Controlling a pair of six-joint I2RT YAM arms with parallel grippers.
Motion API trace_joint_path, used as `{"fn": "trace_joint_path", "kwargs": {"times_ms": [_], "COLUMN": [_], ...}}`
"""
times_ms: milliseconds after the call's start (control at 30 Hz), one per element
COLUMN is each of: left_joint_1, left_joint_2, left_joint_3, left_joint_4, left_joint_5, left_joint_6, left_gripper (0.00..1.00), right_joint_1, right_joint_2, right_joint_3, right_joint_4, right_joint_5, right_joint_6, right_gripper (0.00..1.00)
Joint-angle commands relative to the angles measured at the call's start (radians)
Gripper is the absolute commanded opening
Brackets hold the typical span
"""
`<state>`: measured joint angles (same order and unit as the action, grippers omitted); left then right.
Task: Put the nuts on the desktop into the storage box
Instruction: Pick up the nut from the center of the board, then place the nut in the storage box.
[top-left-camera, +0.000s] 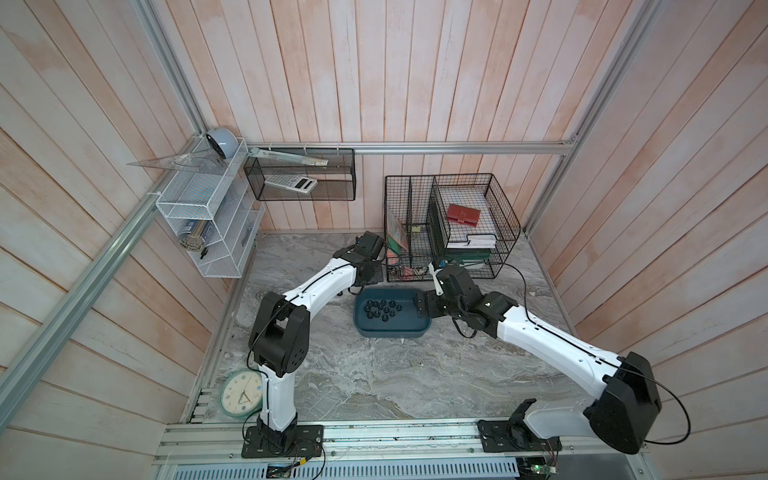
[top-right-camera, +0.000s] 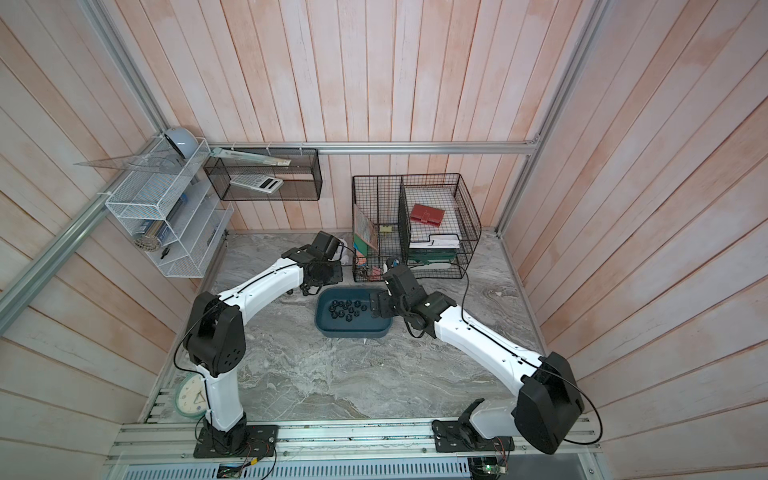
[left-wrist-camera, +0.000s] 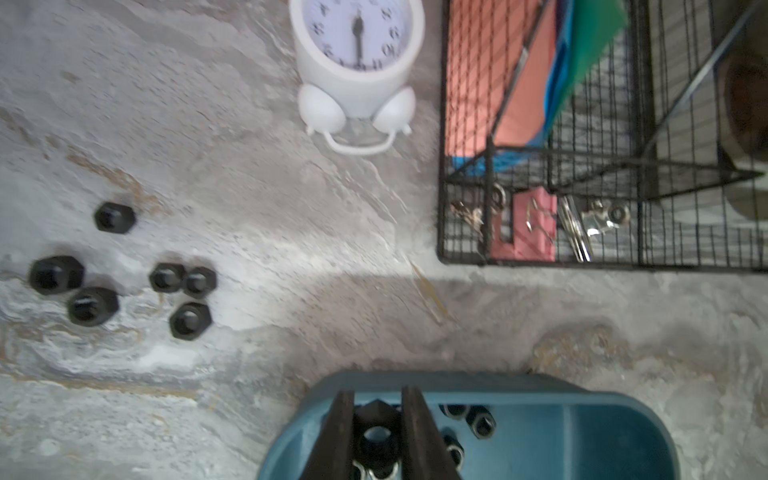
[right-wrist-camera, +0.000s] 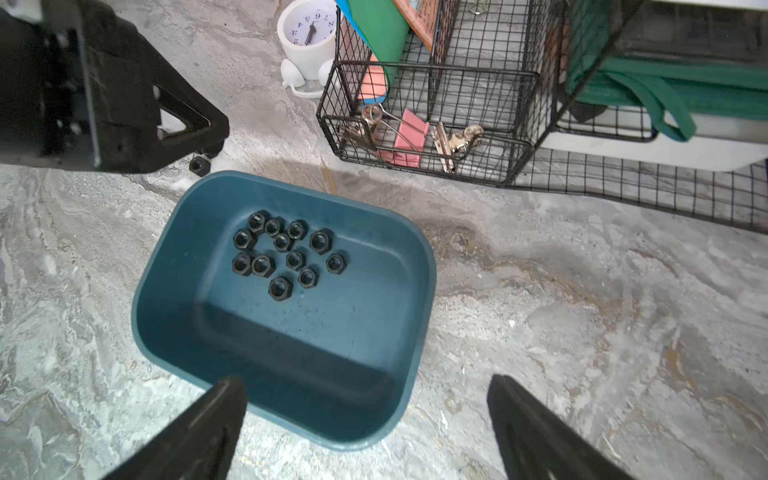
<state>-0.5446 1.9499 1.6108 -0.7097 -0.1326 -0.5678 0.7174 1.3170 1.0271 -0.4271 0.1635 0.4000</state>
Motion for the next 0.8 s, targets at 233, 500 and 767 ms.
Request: {"fn": "trace_joint_path", "kwargs": {"times_ms": [233, 500, 767], "left_joint_1": [-0.165, -0.218, -0.238], "left_joint_2": [0.02, 0.093, 0.133], "left_joint_3": [-0.068, -0.06, -0.062], "left_joint_4": [0.071, 0.085, 0.087], "left_joint_5": [0.005, 0.026, 0.037], "left_joint_6": [-0.096, -0.106, -0.101], "left_gripper": [0.15, 0.16, 0.16], "right_joint_1": [-0.005, -0.005, -0.003], "right_joint_2": [-0.249, -0.375, -0.42], "right_joint_3": [-0.163, -0.227, -0.246], "right_joint_4": [-0.102, -0.156, -0.181], "right_joint_5": [0.088, 0.114, 0.124], "right_joint_6": [0.089, 0.143, 0.164], "right_gripper": [0.98, 0.98, 0.98]}}
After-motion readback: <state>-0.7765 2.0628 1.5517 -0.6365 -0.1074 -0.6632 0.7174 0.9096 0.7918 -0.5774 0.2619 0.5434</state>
